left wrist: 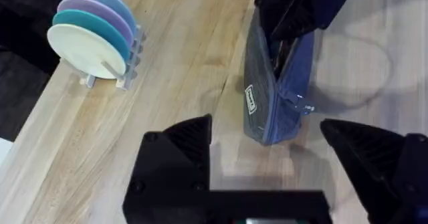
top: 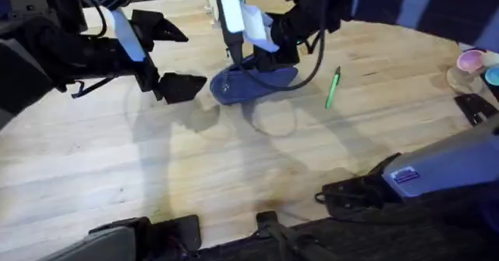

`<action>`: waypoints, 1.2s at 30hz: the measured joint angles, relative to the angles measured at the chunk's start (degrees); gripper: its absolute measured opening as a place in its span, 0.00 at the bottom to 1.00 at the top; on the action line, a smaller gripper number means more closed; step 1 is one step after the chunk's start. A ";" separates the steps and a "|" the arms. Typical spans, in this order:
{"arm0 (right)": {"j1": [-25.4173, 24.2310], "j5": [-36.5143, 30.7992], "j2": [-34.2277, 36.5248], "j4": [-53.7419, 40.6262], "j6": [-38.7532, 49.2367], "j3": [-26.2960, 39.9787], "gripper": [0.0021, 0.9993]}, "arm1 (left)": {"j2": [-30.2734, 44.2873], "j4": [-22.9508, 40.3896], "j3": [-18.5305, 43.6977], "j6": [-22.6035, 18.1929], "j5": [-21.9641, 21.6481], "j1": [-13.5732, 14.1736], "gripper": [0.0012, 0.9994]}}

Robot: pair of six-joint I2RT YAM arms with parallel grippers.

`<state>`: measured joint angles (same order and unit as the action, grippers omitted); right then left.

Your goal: Unzip the bag, pick up the pens from the table one at a time and place them inside, then zip the bag closed.

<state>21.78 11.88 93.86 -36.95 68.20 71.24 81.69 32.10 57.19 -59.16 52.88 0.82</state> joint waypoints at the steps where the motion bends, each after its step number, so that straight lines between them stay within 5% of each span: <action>1: 0.00 0.00 0.72 0.31 0.00 0.00 0.03 | 0.00 0.00 0.00 0.00 0.02 0.00 0.99; 13: -0.11 0.22 7.79 2.04 -0.01 0.61 0.03 | 0.00 0.00 0.00 0.00 0.00 0.00 0.99; 15: -0.11 0.17 7.79 2.06 0.06 0.61 0.19 | 0.00 0.00 0.00 0.00 0.00 0.00 0.99; 20: -0.29 -0.11 7.79 3.22 0.44 0.83 0.92 | 0.00 0.00 0.00 0.00 -0.02 0.00 0.99; 21: -0.48 -0.15 7.79 3.37 0.66 1.16 1.00 | 0.00 0.00 0.00 0.00 -0.04 0.00 0.99; 36: -0.15 -3.68 4.59 -0.45 1.35 1.20 1.00 | 0.00 0.00 0.00 0.00 -0.11 0.00 0.99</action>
<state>21.63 8.20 98.45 -37.40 69.56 72.44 81.69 32.10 57.19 -59.16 52.77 0.82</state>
